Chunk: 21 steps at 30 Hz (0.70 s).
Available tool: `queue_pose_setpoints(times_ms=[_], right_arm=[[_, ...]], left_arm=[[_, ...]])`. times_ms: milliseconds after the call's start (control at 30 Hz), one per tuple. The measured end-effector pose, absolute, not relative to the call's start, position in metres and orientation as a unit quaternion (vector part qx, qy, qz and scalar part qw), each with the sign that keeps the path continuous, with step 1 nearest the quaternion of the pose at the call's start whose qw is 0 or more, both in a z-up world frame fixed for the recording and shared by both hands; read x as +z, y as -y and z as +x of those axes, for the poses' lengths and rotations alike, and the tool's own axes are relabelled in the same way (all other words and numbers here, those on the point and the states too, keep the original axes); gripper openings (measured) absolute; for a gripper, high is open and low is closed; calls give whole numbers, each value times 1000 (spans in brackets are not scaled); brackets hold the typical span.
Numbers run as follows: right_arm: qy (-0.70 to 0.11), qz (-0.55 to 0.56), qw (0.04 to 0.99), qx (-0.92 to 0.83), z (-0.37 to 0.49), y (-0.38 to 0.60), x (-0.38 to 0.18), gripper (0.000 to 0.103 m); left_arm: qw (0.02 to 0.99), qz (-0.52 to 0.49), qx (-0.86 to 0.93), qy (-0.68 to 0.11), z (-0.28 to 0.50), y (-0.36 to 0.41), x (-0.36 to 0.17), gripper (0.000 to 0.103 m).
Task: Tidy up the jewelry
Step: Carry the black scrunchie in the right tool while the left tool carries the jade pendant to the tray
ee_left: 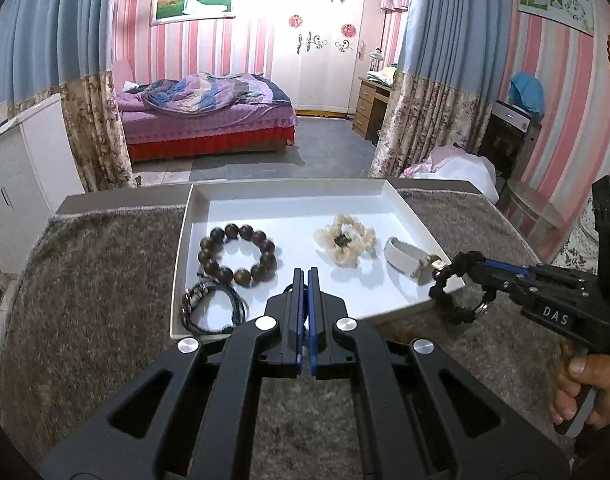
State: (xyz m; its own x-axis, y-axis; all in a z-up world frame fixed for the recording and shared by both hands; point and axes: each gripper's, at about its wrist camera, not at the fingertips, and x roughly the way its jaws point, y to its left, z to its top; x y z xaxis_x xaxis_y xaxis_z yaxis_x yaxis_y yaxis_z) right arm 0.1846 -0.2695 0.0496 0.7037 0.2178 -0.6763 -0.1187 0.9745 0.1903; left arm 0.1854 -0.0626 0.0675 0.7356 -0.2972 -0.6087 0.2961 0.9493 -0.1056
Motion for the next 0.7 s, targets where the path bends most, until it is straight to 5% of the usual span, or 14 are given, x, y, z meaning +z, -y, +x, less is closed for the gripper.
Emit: queue_pose_setpoints(times_ms=[700], right_arm=[[-394, 82, 911, 86, 232, 265, 26, 9]], left_arm=[[930, 10, -143, -339, 238, 82, 50, 0]])
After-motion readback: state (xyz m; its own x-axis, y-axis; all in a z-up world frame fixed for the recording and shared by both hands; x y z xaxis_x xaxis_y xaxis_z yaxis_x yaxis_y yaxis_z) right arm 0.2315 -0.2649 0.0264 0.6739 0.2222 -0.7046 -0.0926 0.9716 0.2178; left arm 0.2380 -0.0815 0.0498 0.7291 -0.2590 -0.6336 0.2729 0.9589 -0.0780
